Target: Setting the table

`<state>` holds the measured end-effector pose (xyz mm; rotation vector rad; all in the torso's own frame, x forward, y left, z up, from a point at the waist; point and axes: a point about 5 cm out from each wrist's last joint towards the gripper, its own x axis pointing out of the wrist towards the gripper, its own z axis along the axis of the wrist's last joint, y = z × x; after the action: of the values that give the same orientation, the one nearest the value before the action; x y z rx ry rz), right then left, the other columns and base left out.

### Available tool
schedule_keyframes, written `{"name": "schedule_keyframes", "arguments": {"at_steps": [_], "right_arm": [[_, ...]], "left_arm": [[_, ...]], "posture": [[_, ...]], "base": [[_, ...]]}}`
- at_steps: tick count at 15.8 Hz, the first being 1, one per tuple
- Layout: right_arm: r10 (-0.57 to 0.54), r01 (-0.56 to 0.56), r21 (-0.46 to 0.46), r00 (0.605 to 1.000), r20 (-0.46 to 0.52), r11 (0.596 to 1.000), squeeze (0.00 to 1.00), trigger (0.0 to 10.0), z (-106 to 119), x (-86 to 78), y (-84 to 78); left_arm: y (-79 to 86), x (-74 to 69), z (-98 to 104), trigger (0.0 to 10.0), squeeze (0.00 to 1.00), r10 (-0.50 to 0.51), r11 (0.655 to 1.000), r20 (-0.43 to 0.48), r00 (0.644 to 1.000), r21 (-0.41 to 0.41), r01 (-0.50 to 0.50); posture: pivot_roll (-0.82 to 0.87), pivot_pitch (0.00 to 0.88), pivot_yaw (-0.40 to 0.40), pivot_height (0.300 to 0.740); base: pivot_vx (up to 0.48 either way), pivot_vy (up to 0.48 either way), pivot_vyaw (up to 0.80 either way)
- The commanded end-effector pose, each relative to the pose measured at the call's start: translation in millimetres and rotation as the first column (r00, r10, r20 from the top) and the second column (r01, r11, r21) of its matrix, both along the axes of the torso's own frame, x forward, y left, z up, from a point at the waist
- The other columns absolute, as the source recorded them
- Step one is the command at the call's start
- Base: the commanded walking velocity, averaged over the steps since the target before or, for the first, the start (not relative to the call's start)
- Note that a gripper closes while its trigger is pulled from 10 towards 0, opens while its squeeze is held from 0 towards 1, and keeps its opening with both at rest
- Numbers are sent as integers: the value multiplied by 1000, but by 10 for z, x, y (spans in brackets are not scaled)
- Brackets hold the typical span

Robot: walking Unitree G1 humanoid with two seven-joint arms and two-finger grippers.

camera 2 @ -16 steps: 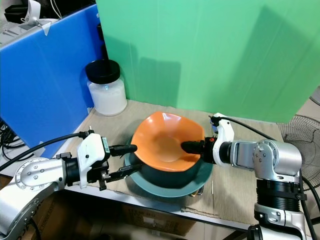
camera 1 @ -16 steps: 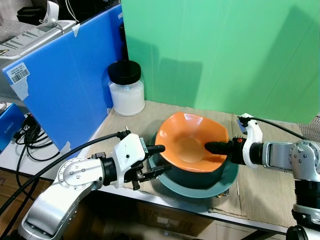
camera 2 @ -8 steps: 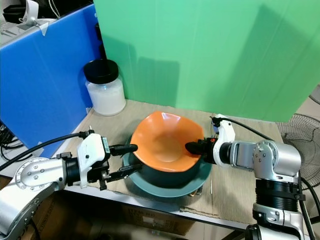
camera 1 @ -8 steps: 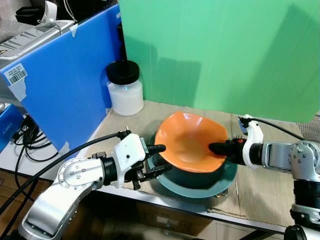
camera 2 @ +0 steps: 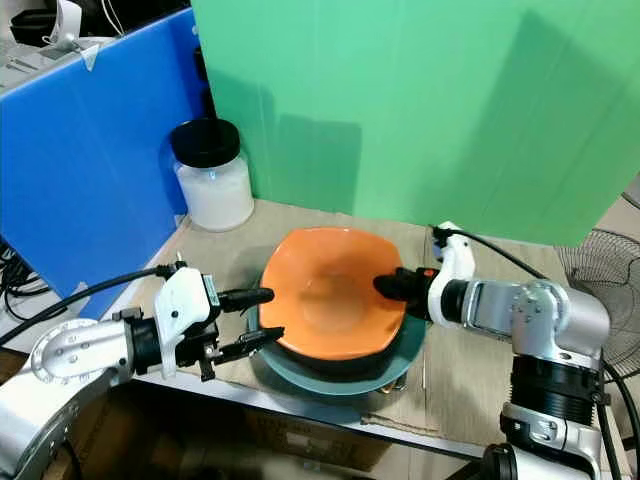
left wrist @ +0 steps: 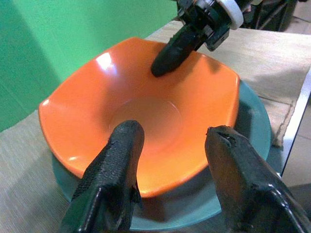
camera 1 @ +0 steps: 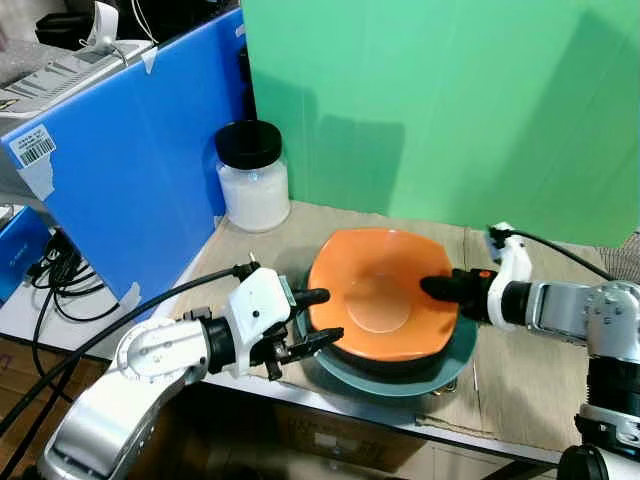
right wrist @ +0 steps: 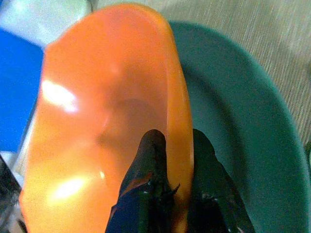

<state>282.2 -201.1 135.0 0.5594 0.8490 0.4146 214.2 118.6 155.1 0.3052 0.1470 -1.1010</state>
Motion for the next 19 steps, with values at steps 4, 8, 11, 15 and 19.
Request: {"name": "schedule_keyframes", "arguments": {"at_steps": [4, 8, 11, 15, 19], "right_arm": [[-65, 58, 63, 992, 104, 996, 0, 0, 271, 57, -85], [-183, 169, 103, 971, 151, 980, 0, 0, 418, 78, -374], [-272, 262, 85, 950, 151, 961, 0, 0, 407, 115, -562], [-366, 364, 45, 917, 155, 930, 0, 0, 381, 95, -839], [-529, 534, 19, 831, 174, 845, 0, 0, 426, 0, -1317]], "left_arm": [[32, -74, 105, 10000, 0, 97, 994, 25, 995, -50, -96], [216, -150, 51, 10000, 0, 263, 962, -11, 965, -70, -263], [360, -85, -133, 10000, 0, 374, 928, -42, 927, 15, -373], [520, 12, -381, 10000, 0, 469, 881, -96, 878, 128, -456], [511, 137, -263, 10000, 0, 447, 894, -63, 892, 68, -443]], "posture": [[-94, 0, 14, 740], [-103, 0, 29, 740], [-106, 0, 33, 740], [-115, 0, 40, 740], [-149, 0, 65, 740]], "base": [[0, 0, 0], [0, 0, 0], [0, 0, 0], [0, 0, 0], [0, 0, 0]]}}
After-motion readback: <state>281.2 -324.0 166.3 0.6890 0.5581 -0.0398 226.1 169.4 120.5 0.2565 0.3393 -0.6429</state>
